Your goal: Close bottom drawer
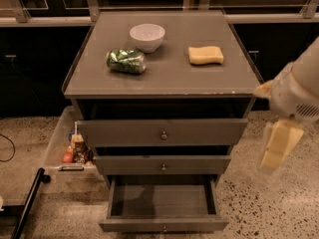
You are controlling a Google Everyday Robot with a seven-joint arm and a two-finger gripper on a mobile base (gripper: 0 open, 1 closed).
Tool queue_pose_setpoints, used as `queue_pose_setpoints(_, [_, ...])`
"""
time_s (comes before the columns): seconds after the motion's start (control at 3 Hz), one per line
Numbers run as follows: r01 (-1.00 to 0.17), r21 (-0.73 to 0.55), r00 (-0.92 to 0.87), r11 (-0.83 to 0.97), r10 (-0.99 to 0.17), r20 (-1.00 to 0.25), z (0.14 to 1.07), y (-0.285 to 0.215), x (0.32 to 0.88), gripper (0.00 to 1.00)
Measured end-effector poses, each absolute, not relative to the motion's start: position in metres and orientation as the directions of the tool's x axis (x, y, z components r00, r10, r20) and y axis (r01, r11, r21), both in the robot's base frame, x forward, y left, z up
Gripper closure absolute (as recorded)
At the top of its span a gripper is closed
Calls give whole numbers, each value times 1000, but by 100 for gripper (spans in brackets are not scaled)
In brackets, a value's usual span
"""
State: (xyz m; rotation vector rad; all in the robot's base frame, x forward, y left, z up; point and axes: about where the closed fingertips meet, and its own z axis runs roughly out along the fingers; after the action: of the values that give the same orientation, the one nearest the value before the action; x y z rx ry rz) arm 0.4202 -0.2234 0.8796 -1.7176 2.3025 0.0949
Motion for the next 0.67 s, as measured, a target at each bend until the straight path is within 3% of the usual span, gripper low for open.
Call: queue_pose_setpoints(0.67, [-971,-58,-207,231,-941,-267,732,-233,392,0])
